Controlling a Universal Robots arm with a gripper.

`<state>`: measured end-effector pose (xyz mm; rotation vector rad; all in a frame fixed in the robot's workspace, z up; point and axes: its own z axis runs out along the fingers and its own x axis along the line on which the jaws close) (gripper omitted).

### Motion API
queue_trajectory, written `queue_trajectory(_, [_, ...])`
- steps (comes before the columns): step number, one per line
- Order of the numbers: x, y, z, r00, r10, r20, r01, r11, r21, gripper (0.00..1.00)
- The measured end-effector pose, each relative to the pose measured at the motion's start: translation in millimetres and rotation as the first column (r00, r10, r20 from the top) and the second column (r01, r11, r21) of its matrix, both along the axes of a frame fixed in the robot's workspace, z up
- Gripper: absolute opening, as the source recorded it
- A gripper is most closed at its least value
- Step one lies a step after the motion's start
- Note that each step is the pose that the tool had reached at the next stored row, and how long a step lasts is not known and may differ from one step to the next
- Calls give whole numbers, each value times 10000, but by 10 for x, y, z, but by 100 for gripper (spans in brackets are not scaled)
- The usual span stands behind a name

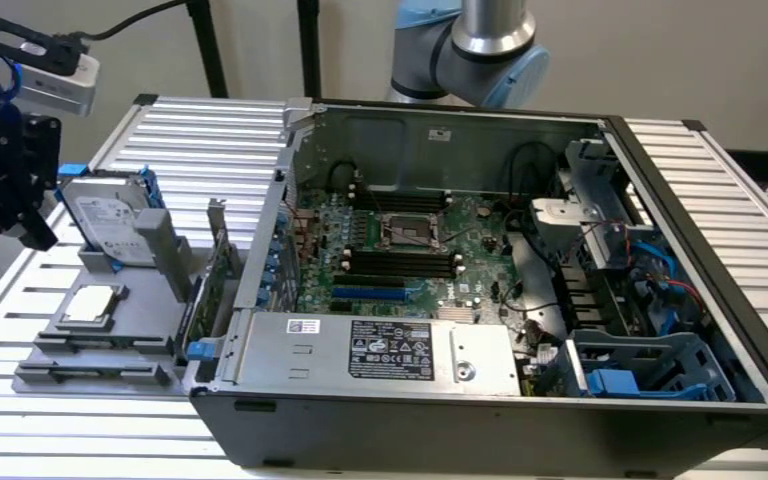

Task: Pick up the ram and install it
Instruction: 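Pick up the ram and move it above insertion slot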

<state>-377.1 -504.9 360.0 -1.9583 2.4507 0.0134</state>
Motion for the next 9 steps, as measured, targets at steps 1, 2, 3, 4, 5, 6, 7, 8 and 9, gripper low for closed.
queue_trajectory(1, [0,0,-5,9998,192,-7,-192,9998,-1,11])
queue_trajectory(2, [0,0,-9,9993,370,-14,-370,9993,-2,11])
queue_trajectory(3, [0,0,-13,9984,556,-23,-556,9985,-4,11])
queue_trajectory(4, [0,0,-17,9973,730,-30,-730,9973,-6,11])
queue_trajectory(5, [0,0,-22,9958,910,-37,-910,9959,-6,11])
queue_trajectory(6, [0,0,-26,9939,1099,-46,-1099,9939,-7,11])
queue_trajectory(7, [0,0,-29,9918,1277,-58,-1277,9918,-9,11])
queue_trajectory(8, [0,0,-32,9893,1455,-73,-1455,9894,-14,11])
queue_trajectory(9, [0,0,-35,9867,1621,-89,-1621,9868,-21,11])
